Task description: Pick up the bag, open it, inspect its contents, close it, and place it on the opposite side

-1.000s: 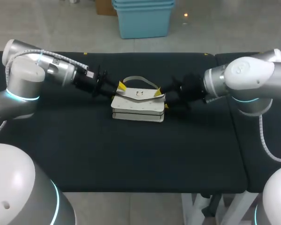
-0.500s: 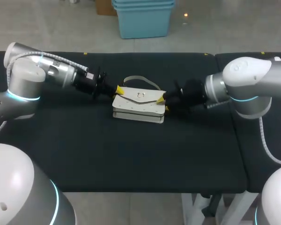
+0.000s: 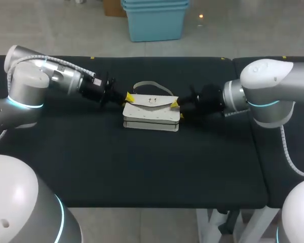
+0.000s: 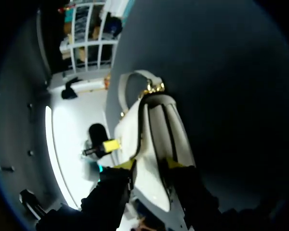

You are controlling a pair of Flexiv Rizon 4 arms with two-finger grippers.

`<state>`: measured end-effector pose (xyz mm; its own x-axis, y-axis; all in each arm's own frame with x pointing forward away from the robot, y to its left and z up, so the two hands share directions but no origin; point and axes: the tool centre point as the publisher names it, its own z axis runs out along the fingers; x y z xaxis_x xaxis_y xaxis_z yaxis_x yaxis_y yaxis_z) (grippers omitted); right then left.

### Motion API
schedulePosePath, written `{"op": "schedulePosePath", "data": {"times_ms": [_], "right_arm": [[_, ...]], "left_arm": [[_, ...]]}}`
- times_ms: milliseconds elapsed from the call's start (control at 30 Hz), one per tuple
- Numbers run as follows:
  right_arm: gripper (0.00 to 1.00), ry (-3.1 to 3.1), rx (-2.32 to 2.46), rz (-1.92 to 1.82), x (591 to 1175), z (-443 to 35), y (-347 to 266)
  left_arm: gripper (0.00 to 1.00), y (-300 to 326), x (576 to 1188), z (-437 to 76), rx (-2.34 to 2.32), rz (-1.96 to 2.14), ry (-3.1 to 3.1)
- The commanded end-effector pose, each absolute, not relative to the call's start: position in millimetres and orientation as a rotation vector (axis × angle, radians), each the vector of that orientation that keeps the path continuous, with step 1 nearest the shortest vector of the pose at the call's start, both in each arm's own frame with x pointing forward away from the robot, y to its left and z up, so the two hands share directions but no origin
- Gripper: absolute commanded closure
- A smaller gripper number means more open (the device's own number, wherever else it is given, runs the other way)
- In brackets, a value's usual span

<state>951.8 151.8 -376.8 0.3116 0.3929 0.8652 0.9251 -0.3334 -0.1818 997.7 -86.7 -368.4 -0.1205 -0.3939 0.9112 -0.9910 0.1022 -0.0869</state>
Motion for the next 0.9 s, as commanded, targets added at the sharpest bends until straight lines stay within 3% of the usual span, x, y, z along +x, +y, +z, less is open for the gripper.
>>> {"op": "schedulePosePath", "data": {"times_ms": [33, 267, 633, 900], "right_arm": [[0.00, -1.155, -1.893, -0.968, 958.0, -380.9, 159.4], [0.02, -1.145, -1.888, -1.010, 957.4, -371.5, 151.8], [0.16, -1.163, -1.885, -1.030, 955.9, -364.6, 144.9], [0.18, -1.148, -1.903, -1.010, 966.0, -374.7, 139.8]], "left_arm": [[1.00, -96.3, 991.5, -369.9, 1.392, 1.009, -1.630], [1.00, -94.9, 991.9, -369.2, 1.402, 1.012, -1.632], [1.00, -96.3, 997.2, -370.9, 1.403, 1.008, -1.627], [1.00, -92.4, 999.2, -367.7, 1.404, 1.013, -1.627]]}}
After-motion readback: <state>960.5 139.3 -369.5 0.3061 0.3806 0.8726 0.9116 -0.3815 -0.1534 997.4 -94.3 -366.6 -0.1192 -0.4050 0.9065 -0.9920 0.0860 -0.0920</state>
